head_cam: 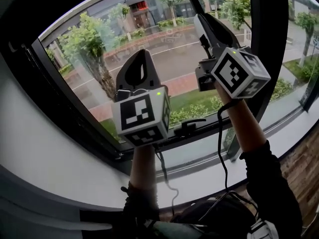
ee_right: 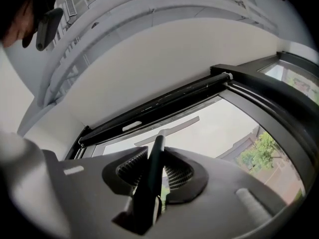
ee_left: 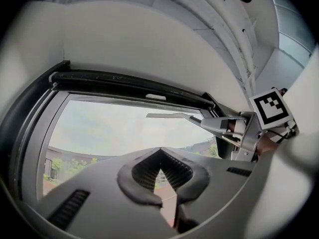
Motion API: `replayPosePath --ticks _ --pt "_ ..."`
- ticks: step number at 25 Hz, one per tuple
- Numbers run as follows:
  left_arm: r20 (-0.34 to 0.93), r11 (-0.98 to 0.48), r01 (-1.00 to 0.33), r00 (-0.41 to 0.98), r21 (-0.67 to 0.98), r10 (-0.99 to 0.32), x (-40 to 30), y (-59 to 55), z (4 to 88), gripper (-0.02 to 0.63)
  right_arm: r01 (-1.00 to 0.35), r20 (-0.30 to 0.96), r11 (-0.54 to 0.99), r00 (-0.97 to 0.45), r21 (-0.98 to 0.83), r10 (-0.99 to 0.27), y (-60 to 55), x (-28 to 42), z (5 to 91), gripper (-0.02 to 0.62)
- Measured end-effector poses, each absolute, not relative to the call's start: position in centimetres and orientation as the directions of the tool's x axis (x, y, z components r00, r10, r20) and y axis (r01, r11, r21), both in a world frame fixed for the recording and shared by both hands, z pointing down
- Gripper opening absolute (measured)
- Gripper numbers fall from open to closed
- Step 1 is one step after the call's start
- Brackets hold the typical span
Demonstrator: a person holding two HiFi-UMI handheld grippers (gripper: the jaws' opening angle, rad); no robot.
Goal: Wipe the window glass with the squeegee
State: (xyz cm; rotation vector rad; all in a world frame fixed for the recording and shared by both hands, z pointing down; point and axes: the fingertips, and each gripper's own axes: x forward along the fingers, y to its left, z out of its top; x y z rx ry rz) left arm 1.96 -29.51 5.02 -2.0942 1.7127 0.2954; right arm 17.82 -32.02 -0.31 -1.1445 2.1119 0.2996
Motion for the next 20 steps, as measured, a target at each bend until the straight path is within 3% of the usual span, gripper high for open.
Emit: replayPosePath --ticks 20 --pt "-0.406 -0.158 -0.977 0.205 -0.146 -0.891 2.5 -30.2 7.9 0.002 -0.789 -0.678 0.607 -0.398 -0.09 -0.618 -32.4 18.1 1.3 0.097"
